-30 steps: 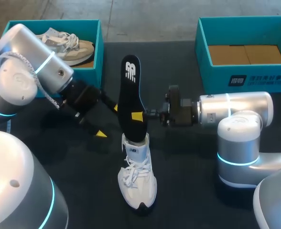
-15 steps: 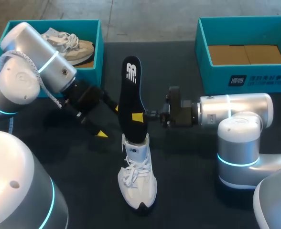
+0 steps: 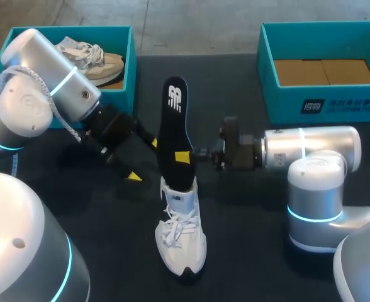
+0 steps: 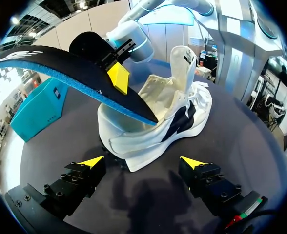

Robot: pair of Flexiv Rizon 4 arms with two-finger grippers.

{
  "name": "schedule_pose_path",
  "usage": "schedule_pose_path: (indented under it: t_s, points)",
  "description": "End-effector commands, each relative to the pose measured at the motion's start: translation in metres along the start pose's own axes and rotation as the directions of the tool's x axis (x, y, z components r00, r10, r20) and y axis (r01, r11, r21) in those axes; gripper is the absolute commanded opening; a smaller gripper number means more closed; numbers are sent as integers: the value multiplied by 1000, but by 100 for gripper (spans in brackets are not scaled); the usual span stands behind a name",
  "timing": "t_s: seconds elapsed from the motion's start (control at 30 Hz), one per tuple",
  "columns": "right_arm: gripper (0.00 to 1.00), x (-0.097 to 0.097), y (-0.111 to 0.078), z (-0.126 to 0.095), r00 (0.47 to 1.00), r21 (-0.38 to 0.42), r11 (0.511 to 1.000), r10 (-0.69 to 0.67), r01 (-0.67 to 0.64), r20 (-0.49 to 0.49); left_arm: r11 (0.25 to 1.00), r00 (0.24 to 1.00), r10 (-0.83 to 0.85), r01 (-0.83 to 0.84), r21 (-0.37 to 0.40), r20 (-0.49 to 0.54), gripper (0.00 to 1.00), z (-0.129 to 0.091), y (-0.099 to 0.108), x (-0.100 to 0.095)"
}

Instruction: Take the shoe out of the shoebox, open the shoe tongue, remove and reinsert the insole, then place the shoe into the shoebox

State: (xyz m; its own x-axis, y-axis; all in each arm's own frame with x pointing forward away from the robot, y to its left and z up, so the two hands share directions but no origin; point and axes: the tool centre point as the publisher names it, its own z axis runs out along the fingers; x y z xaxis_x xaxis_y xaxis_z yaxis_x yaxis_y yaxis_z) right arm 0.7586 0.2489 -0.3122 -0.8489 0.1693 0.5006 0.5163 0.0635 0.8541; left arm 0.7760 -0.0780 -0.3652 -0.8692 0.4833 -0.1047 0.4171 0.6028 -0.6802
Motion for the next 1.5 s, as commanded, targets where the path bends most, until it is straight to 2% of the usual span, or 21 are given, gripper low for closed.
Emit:
schedule_pose_path:
  t_s: [0.03, 0.67, 1.5]
  points:
    - [0, 1, -4, 0, 1000, -4, 1000, 4, -4, 3, 1000, 1000, 0, 0, -3, -1, 100, 0, 0, 0]
    - [0, 1, -12, -2, 1000, -6, 1000, 24, -24, 17, 1000, 1000, 0, 0, -3, -1, 100, 0, 0, 0]
    - [0, 1, -25, 3, 998, 16, 998, 53, -53, -17, 1000, 1000, 0, 0, -3, -1, 100, 0, 0, 0]
